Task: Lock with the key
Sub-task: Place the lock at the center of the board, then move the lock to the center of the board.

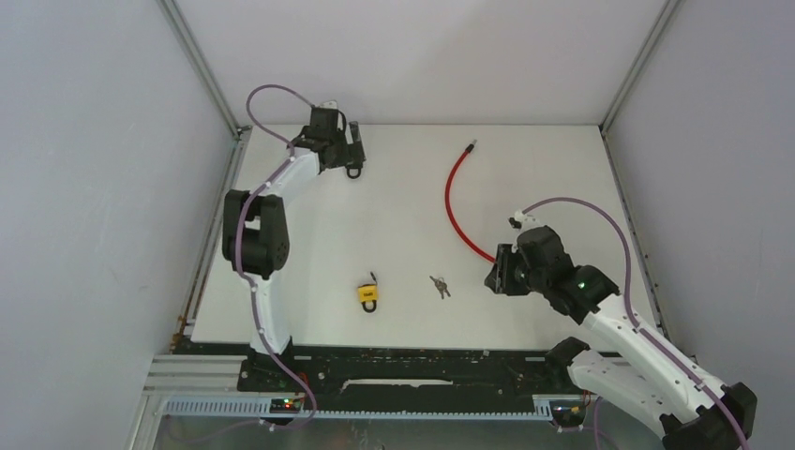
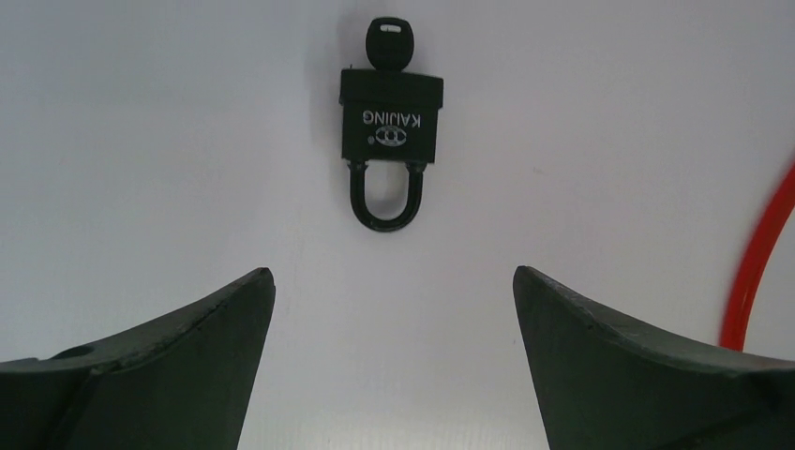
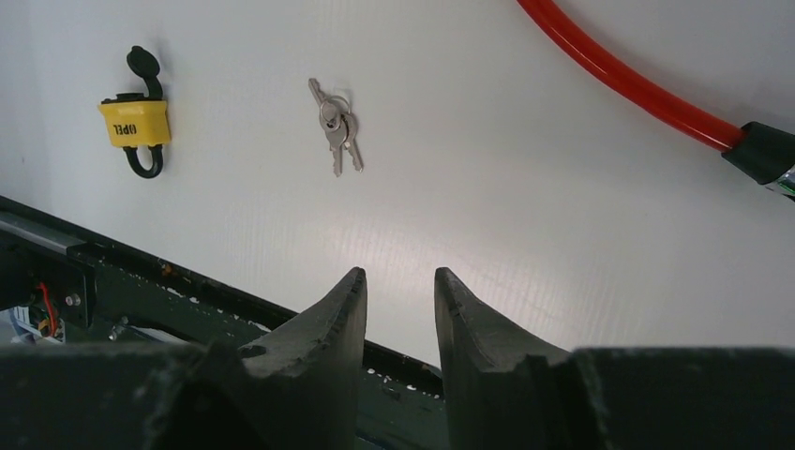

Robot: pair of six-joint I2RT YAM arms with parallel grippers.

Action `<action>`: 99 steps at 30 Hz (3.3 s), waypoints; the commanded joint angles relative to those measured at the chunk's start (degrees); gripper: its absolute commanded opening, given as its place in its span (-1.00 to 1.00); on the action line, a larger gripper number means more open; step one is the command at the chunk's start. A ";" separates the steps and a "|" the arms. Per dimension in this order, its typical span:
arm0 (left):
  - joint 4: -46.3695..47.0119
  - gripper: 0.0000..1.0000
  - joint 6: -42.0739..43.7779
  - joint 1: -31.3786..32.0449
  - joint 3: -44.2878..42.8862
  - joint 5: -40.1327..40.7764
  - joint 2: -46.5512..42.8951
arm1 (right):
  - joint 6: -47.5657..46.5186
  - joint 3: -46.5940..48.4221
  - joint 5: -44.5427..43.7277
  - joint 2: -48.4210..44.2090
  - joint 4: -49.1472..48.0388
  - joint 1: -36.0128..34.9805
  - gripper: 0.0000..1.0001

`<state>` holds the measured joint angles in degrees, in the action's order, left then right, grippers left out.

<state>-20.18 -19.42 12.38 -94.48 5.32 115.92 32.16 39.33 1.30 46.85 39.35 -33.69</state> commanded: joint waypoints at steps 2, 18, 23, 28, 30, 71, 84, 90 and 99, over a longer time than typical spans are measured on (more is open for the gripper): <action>-5.11 0.99 1.75 -2.18 -13.42 -6.20 8.63 | -0.94 0.16 -0.37 -3.94 1.71 -0.37 -0.31; -13.41 0.99 -6.08 -2.56 -38.97 -6.52 26.93 | -0.16 0.13 1.50 -9.76 3.07 0.21 -0.34; -13.67 0.97 -9.17 -3.35 -39.16 -7.35 27.80 | -1.18 0.13 4.78 -8.94 2.02 2.07 -0.35; -14.69 0.78 -12.53 -4.17 -39.20 -9.40 29.19 | -1.40 0.13 7.20 -8.28 1.56 3.49 -0.35; -14.88 0.62 -13.85 -4.40 -39.25 -9.72 29.71 | -1.38 0.13 7.79 -8.12 1.56 3.83 -0.36; -21.87 -0.55 -8.01 -1.66 -34.39 -2.70 25.72 | -2.12 -1.93 10.47 -7.74 0.68 6.00 -0.36; -17.26 -0.80 -5.88 0.99 -16.42 -4.51 15.40 | -2.01 -2.77 11.44 -6.56 -0.79 5.93 -0.37; -10.92 -0.84 -7.42 2.82 -1.39 -4.54 6.95 | -1.70 -2.93 11.56 -6.60 -0.98 5.94 -0.37; -0.26 -0.85 -10.25 8.78 21.15 -4.88 -6.17 | -1.23 -3.21 12.77 -6.02 -1.77 6.00 -0.37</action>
<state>-24.43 -28.64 17.93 -79.96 0.82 115.02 30.61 36.29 12.75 40.47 39.86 -27.88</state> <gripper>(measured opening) 0.076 0.317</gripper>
